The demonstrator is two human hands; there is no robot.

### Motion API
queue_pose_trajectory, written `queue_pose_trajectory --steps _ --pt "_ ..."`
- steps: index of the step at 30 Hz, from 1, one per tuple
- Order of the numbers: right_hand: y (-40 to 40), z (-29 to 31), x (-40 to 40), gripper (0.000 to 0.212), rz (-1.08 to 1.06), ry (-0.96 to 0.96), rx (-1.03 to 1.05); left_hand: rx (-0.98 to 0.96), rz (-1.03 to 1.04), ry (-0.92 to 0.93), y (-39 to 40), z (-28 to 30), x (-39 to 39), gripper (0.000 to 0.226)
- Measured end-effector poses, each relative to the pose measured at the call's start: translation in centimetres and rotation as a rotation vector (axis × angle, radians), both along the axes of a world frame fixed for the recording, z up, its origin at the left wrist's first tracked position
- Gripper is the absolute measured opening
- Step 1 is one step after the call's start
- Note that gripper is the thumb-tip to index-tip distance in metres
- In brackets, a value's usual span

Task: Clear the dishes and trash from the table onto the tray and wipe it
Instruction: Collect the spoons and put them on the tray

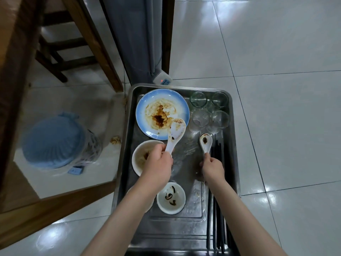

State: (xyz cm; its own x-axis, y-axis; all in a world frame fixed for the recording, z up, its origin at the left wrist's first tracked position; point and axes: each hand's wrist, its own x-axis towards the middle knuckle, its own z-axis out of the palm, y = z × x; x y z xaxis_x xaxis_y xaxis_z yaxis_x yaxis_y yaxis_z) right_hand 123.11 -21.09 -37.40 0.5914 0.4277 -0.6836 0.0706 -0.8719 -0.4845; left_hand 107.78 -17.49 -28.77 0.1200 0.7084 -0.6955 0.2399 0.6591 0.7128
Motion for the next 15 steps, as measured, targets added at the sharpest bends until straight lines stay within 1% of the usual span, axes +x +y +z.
queue_pose_trajectory --steps 3,7,12,15 --pt "0.2 0.3 0.3 0.042 0.016 -0.004 -0.030 0.007 -0.027 0.019 0.1 0.2 0.5 0.021" --pt "0.1 0.9 0.5 0.016 0.005 0.054 -0.043 0.028 -0.028 0.026 0.1 0.8 1.1 0.019" --pt "0.1 2.0 0.8 0.015 0.019 0.049 -0.036 0.044 -0.028 0.016 0.5 1.7 1.6 0.015" --pt "0.1 2.5 0.9 0.016 0.001 0.060 0.009 0.052 -0.039 0.029 0.7 2.0 2.0 0.013"
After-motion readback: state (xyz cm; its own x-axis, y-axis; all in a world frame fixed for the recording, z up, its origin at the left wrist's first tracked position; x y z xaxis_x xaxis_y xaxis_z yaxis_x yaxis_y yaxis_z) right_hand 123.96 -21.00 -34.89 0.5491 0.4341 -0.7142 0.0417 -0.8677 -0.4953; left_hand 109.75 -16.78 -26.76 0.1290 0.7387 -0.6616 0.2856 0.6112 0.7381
